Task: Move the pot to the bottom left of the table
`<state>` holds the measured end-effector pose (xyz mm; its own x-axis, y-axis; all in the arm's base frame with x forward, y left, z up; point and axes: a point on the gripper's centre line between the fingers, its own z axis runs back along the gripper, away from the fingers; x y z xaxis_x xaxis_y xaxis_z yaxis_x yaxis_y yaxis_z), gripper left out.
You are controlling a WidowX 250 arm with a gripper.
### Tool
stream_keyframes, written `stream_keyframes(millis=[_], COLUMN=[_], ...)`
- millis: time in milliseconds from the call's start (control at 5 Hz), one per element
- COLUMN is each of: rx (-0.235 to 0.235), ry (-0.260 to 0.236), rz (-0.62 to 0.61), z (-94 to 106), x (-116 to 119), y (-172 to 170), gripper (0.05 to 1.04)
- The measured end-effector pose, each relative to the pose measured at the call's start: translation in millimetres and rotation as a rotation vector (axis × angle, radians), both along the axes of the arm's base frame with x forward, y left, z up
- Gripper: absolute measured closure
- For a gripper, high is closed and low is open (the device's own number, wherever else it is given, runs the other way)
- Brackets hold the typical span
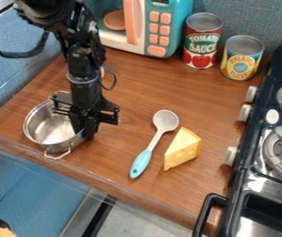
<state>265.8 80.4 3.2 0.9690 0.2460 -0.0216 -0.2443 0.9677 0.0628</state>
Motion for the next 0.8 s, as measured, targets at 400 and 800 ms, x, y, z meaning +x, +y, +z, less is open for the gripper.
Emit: stream_keyframes(millis=[400, 800], rx=[-0.020, -0.030], ry=[-0.058, -0.104], rz=[0.003, -0.068], z=[24.2, 47.1], x=[3, 9], y=[-5, -22], gripper=[0.216, 0.080])
